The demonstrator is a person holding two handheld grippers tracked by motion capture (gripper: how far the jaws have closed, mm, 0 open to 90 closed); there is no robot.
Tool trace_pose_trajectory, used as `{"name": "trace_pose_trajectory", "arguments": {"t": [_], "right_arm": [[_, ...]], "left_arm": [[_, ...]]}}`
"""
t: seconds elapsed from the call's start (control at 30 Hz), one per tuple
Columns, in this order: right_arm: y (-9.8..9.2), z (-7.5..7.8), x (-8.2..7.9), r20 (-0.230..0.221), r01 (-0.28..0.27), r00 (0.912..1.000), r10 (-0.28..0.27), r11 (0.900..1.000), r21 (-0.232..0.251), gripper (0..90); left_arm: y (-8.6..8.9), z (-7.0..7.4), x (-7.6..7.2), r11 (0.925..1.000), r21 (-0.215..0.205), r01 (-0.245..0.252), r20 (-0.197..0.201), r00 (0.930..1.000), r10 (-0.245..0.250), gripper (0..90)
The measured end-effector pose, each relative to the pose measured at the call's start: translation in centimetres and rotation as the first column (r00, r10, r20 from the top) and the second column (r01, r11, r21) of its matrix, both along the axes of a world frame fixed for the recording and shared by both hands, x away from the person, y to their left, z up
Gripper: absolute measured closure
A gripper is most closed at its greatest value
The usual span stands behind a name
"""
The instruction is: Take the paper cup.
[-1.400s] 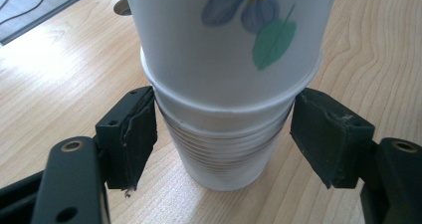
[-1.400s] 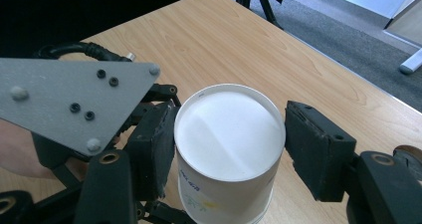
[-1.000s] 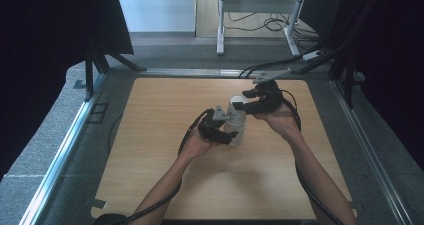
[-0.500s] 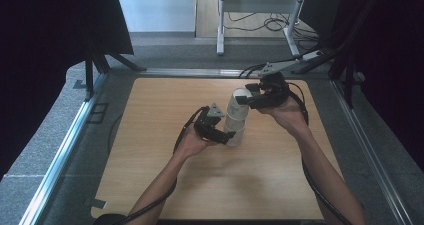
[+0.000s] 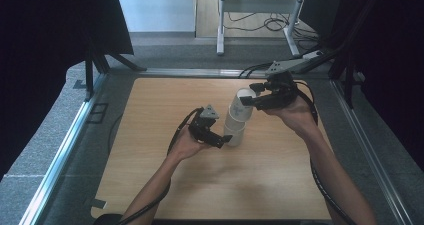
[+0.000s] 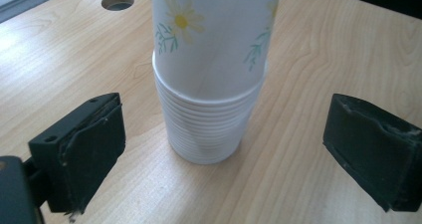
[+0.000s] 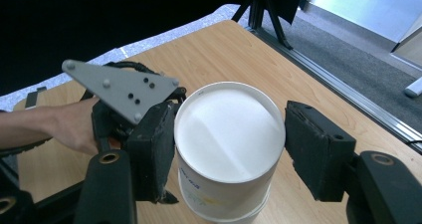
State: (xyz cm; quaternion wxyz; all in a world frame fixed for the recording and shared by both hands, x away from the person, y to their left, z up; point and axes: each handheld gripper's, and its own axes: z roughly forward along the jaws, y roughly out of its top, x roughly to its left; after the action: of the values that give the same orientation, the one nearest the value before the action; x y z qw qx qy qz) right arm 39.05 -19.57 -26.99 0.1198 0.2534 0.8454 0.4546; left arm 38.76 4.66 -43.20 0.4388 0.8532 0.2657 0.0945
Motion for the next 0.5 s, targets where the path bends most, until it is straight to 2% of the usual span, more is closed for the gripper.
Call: {"name": "trace_pose_trajectory", "arguments": {"t": [0.23,0.5], "right_arm": [[-0.4,0.2,-0.9,0.002,-0.020,0.9998,0.020,1.000,-0.003,37.9],[-0.7,-0.3,-2.3,0.000,-0.045,0.9990,0.045,0.999,-0.015,37.9]], "left_arm": [[0.6,0.1,-0.7,0.9996,-0.015,0.022,-0.007,0.9997,-0.022,1.1],[0.6,0.3,-2.0,0.9976,-0.016,0.067,0.008,0.9977,-0.067,1.3]]}}
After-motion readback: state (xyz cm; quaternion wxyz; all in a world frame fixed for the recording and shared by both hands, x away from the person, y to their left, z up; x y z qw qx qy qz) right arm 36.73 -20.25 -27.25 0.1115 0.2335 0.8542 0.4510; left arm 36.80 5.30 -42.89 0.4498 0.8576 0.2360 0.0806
